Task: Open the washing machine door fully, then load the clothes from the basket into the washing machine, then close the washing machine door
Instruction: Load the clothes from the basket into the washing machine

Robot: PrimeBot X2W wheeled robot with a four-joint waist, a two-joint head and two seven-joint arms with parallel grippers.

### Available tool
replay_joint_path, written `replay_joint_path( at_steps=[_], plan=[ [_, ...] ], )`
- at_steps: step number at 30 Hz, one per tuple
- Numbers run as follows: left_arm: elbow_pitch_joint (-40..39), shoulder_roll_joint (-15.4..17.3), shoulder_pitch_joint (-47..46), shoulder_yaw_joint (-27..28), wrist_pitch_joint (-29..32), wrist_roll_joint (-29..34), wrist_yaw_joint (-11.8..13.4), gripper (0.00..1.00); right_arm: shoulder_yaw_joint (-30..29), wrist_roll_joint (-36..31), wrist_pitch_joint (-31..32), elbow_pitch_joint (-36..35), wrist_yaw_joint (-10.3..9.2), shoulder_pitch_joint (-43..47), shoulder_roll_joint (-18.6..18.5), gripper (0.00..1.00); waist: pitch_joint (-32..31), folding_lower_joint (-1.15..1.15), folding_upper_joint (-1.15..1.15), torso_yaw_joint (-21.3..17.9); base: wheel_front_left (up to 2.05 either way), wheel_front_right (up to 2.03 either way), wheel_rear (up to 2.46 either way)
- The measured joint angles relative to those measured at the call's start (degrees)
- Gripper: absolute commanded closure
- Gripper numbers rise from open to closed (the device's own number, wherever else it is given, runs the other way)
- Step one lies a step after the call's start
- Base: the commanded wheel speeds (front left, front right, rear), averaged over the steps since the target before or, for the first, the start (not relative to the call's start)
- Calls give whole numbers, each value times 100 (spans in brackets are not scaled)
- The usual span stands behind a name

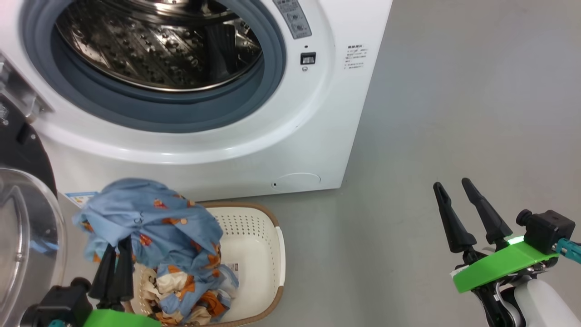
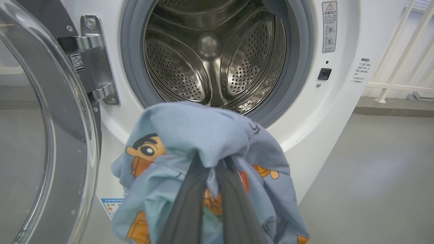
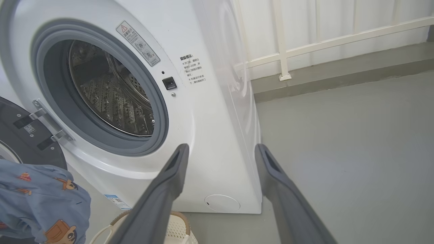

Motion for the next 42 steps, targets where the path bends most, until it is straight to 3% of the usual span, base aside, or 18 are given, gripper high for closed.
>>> replay_joint_path(
  at_steps=[42],
  plan=[
    [-127, -138, 74, -18, 0, -47, -52, 100, 78, 0, 0, -33, 0, 110, -65, 0, -117, 0, 0, 89, 0, 0, 0]
  ],
)
